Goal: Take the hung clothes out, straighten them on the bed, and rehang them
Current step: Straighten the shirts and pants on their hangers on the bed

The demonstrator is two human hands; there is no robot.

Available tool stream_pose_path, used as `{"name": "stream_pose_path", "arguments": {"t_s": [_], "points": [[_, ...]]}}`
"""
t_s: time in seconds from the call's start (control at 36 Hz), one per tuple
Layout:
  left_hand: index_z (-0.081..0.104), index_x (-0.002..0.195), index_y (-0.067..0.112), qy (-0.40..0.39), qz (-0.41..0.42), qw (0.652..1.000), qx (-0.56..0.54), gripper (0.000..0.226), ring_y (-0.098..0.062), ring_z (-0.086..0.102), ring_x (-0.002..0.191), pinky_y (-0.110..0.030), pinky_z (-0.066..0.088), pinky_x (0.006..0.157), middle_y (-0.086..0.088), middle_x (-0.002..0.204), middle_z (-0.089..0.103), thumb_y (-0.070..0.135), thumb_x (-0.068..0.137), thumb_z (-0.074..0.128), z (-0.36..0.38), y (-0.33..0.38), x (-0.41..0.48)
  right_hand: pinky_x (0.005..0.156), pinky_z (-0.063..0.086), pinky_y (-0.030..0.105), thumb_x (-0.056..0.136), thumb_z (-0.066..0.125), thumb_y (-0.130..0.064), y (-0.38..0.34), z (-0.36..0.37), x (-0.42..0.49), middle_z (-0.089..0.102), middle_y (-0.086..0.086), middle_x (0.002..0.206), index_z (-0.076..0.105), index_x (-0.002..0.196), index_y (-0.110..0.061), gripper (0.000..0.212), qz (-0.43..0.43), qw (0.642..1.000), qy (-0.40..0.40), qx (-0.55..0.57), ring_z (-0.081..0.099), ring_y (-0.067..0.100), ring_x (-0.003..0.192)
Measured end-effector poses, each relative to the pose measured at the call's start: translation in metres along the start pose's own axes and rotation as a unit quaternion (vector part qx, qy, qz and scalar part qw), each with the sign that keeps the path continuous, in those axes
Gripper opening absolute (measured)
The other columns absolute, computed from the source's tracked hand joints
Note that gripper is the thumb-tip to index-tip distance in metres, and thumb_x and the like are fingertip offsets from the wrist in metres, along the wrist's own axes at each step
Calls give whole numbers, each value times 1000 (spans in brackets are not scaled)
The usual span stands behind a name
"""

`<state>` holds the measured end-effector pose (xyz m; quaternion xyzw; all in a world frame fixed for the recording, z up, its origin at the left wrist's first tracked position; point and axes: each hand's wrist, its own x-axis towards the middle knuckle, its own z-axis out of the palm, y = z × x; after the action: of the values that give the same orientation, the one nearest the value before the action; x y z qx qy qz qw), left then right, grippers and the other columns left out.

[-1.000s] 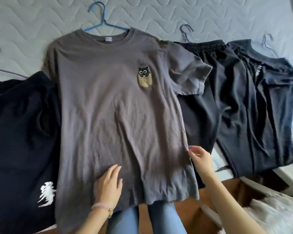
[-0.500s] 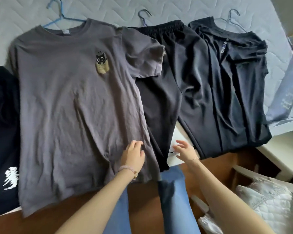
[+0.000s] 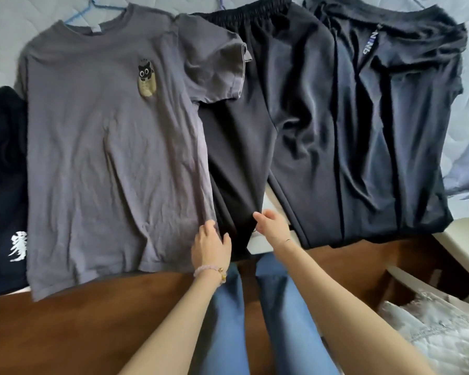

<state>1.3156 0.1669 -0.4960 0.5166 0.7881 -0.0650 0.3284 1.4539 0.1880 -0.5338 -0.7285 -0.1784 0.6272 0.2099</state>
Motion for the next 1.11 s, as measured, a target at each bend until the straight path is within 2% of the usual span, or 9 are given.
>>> {"name": "stream_pose_path", "arguments": {"t_s": [0.22,0.39,0.47,0.53,0.64,0.75,0.83,0.97,1.11], "points": [[42,123,10,-13,-67,994,80,59,-32,47,118,-42,38,95,-11,127,47,57,86,44,9,27,7,87,52,54,87,58,-15,7,-16,7,55,7,70,50,64,-15,25,-41,999,27,-9,55,23,74],[50,113,10,26,-90,993,79,34,-31,49,113,-42,40,90,-11,122,49,32,88,50,13,41,15,89,53,57,89,59,-14,2,-22,10,59,7,68,50,64,-15,26,-36,999,10,-32,59,25,75],[52,89,9,37,-24,999,6,15,-30,54,96,-37,42,74,-11,107,53,22,92,45,11,35,15,90,51,60,82,62,-22,3,-26,14,59,10,69,51,64,-17,22,-32,999,4,-19,60,27,75],[38,70,12,36,-15,994,-101,25,-25,47,76,-30,33,66,-8,85,47,18,93,47,10,25,13,89,51,61,75,62,-26,2,-29,15,56,9,68,50,60,-20,20,-25,1000,14,-2,58,25,72],[32,66,13,5,-69,953,-294,32,-20,38,66,-28,37,67,-6,66,36,14,91,51,4,-8,7,81,55,49,89,57,-6,-9,-42,11,51,5,60,49,65,-14,26,-7,998,38,47,53,16,54],[34,68,16,-45,-148,851,-502,31,-17,50,77,-24,53,70,-8,77,44,5,96,43,-4,-28,-1,53,54,25,93,54,-4,-9,-54,14,49,-2,52,50,65,-14,30,5,994,61,96,49,10,45],[43,81,14,-53,-209,799,-561,18,-20,53,77,-18,54,59,-11,83,50,8,98,40,-9,-28,-2,55,50,23,94,53,-6,-11,-52,11,47,-8,45,49,66,-14,29,19,990,45,136,46,12,53],[47,105,5,-49,-211,851,-478,11,-29,60,97,-38,52,82,-16,103,58,10,96,43,1,-22,4,77,50,29,90,64,-19,-8,-34,-3,62,-1,83,62,93,-16,5,32,993,-65,95,59,14,80],[48,87,2,-66,-150,955,-245,13,-33,58,86,-37,49,79,-14,89,61,14,86,51,1,-2,2,81,49,26,86,70,-23,3,-19,-14,67,2,109,60,122,-13,39,23,998,-66,-6,62,18,99]]}}
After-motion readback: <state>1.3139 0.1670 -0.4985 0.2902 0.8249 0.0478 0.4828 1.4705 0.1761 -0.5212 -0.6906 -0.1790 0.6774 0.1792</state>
